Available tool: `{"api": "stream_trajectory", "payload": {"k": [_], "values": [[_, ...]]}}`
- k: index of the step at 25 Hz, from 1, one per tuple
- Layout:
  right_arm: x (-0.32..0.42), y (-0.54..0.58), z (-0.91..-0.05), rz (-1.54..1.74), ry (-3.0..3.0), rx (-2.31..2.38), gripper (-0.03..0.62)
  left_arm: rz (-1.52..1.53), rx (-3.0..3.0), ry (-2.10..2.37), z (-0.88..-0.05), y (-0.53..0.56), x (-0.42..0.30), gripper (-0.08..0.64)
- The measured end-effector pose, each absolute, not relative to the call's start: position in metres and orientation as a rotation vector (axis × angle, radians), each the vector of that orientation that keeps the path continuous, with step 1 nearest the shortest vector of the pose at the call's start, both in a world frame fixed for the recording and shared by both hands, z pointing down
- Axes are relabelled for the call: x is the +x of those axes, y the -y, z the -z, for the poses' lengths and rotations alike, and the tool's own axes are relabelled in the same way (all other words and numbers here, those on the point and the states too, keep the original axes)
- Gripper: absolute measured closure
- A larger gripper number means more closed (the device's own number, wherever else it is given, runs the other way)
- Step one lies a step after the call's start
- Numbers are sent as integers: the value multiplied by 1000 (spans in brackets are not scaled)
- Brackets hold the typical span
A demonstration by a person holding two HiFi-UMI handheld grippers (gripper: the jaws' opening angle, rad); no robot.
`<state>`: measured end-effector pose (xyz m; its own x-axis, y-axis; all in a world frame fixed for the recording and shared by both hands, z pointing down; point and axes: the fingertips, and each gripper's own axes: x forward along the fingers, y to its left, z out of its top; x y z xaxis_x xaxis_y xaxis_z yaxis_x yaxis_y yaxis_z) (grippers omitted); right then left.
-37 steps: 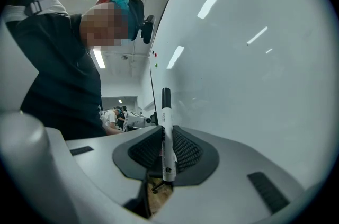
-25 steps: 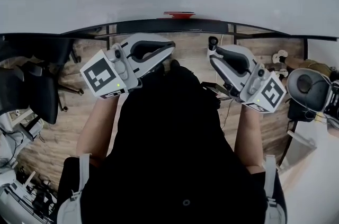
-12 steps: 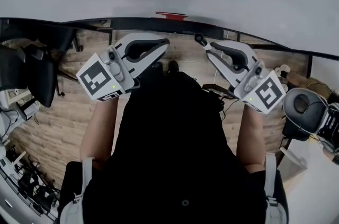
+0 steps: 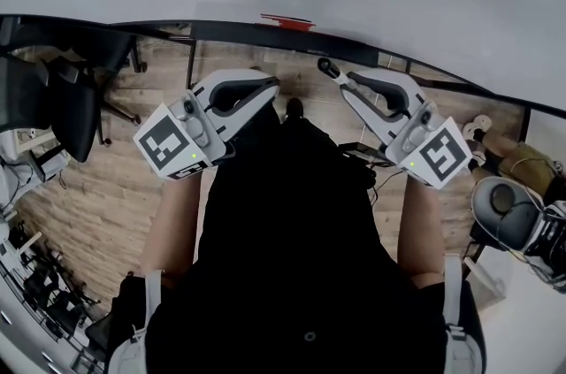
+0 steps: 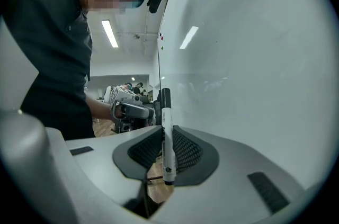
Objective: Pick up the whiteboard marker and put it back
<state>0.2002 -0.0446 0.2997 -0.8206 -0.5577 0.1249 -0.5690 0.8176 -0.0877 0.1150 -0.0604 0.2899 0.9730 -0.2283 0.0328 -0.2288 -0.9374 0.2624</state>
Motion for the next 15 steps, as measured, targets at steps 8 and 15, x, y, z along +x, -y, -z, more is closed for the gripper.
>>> {"api": "stream_trajectory", "payload": {"k": [8,15], "values": [[207,66,-306,-168,2827,937,522,21,2862,354,-289,84,118,548],[189,87,-326,-100,2700,932,522,27,2840,370,-296,96,98,548]]}}
